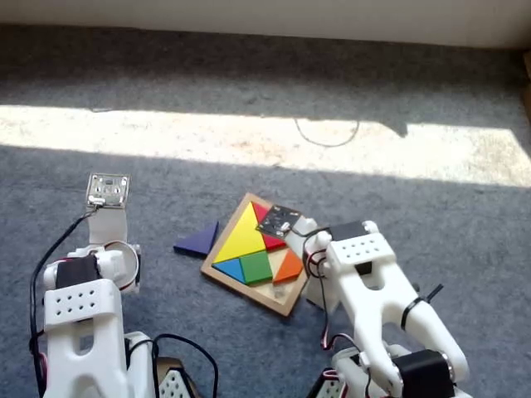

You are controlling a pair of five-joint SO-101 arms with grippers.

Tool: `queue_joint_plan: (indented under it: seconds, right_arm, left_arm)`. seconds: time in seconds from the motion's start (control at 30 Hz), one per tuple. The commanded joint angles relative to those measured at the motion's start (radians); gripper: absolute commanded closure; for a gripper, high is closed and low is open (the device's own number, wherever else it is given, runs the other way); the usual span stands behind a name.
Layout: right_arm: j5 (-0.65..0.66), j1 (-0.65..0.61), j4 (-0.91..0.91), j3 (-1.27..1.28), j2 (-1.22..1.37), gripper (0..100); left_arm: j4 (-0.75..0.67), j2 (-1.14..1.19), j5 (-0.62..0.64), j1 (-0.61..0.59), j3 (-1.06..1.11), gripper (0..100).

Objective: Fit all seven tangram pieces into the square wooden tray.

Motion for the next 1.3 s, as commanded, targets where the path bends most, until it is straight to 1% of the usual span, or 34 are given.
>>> queue_joint_plan:
  seconds: [0.0,0.13,0.2,0.3,0.5,0.77,0.83,0.93,1.07,1.17,1.27]
  right_arm:
    - [0.011,-0.022,-0.031,0.001,0.018,78.9]
    - [0.011,-0.021,-0.030,0.004,0.024,78.9]
    - [0.044,-0.018,-0.021,0.005,0.025,78.9]
    - [0.098,-0.008,0.044,0.004,0.018,78.9]
    - [0.109,-0.010,0.051,0.004,0.027,78.9]
    - [0.109,-0.012,-0.104,0.110,0.027,79.0]
    - [0.112,-0.008,-0.110,0.122,0.024,81.6]
    - [0.167,-0.008,-0.110,0.131,0.024,87.4]
    - [0.180,-0.007,-0.105,0.127,0.018,89.3]
    - [0.175,-0.007,-0.021,0.119,0.016,91.0]
    - [0.172,-0.007,0.087,0.013,-0.022,91.5]
  left_arm:
    - [-0.012,-0.019,0.002,-0.012,-0.005,90]
    - [-0.012,-0.018,0.002,-0.012,-0.005,90]
    - [-0.012,-0.018,0.002,-0.012,-0.005,90]
    - [-0.012,-0.018,0.002,-0.012,-0.005,90]
    - [-0.012,-0.018,0.002,-0.012,-0.005,90]
    - [-0.012,-0.018,0.002,-0.012,-0.005,90]
    - [-0.012,-0.018,0.002,-0.012,-0.005,90]
    - [-0.012,-0.018,0.002,-0.012,-0.005,90]
    - [-0.012,-0.018,0.002,-0.012,-0.005,90]
    - [-0.012,-0.018,0.002,-0.012,-0.005,90]
    - [-0.012,-0.018,0.002,-0.012,-0.005,90]
